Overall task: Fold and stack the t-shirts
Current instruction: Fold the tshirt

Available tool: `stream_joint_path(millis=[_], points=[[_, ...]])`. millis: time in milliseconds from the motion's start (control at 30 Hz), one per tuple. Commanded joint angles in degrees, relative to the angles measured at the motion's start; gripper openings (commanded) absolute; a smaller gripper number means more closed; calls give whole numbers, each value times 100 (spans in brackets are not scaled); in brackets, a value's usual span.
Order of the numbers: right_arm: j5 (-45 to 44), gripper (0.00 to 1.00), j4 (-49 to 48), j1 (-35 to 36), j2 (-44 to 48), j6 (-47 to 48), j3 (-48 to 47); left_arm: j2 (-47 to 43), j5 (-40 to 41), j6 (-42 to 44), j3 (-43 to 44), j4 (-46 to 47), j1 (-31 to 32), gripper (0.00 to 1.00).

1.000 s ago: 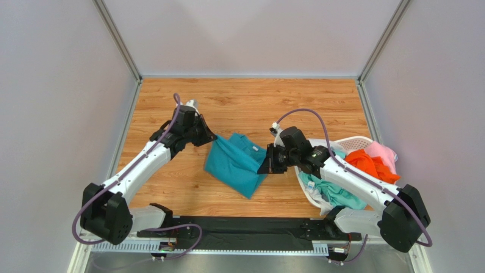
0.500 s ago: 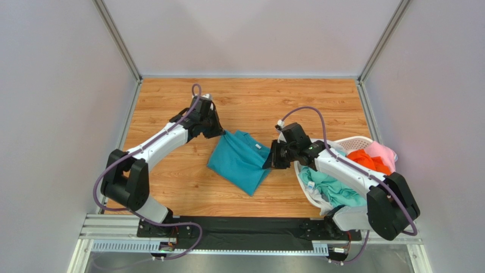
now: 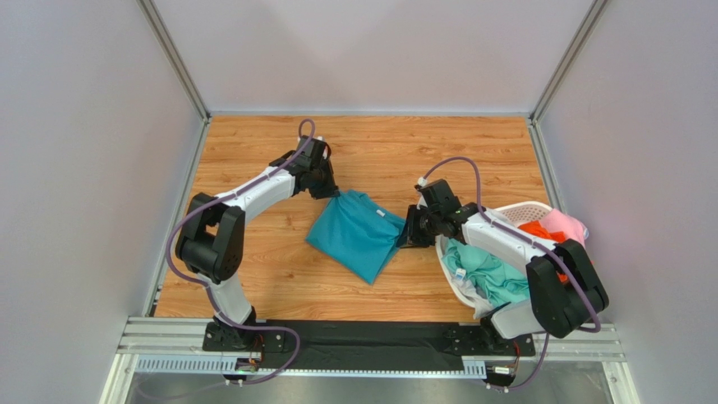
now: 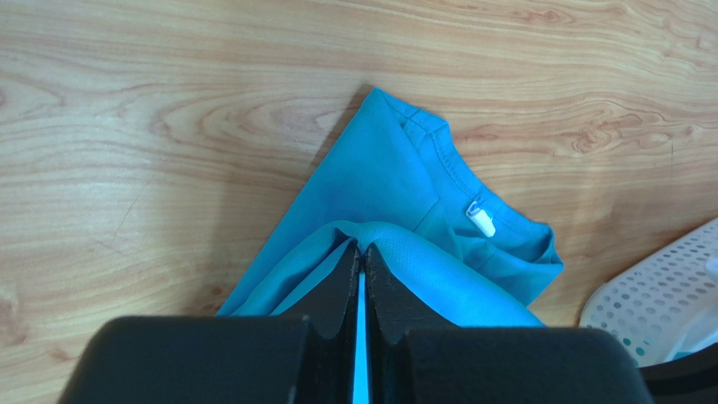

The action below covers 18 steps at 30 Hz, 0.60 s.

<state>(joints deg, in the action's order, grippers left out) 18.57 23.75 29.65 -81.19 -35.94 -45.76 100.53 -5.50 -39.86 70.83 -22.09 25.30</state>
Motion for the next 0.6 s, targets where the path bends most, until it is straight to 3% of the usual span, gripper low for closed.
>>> stream_joint_path(millis=[0,100,200,233,333,433,467,500,567], points=[[-318,18,16,-47,-134,158,-267,246,-91,180,370,38,-7,7],[-450,20,33,-65,-275,219,-398,475,-267,276,572,3,-7,19],[-380,29,33,-65,-301,333,-504,573,-311,347,695,-155,-7,40],[-328,31,33,-65,-275,386,-513,582,-320,364,704,-164,-7,54],[-231,43,94,-65,-73,579,-522,520,-364,426,731,-252,-7,72],[-100,50,209,-56,208,746,-539,319,-347,452,687,-287,-7,76],[-21,58,209,-47,278,808,-539,257,-303,487,661,-305,-7,77],[67,62,209,-30,409,904,-531,117,-251,505,652,-314,-7,99],[217,90,288,-12,516,1010,-574,-42,-76,575,660,-471,-7,100]])
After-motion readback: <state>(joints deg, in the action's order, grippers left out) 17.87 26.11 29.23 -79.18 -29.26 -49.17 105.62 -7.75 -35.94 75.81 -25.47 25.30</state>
